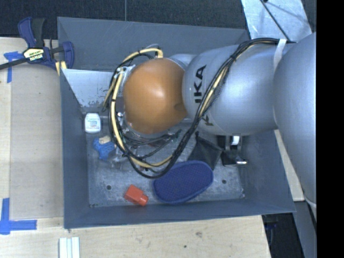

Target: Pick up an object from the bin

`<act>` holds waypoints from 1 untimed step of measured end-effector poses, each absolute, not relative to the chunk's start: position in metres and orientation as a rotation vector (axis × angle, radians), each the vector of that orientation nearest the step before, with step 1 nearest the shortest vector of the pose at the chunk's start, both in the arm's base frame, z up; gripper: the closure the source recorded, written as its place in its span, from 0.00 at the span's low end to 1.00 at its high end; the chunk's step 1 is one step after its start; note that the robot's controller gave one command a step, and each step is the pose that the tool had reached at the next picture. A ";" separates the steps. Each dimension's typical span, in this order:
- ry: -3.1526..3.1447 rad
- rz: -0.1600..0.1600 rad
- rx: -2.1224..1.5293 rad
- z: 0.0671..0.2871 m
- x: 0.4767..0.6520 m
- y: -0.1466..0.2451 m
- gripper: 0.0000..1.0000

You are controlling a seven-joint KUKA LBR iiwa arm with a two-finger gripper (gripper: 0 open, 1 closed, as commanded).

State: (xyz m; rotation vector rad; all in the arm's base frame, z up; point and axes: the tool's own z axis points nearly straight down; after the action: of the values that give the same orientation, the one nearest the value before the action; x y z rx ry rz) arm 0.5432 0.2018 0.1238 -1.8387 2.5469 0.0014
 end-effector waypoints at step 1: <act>2.810 0.003 -1.391 0.113 0.589 0.242 1.00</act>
Offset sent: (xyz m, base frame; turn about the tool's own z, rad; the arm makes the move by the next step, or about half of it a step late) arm 0.0444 0.0388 -0.0114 0.3310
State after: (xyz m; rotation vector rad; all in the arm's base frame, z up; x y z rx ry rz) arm 0.5887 0.2420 0.1126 -1.3912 2.8095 0.0027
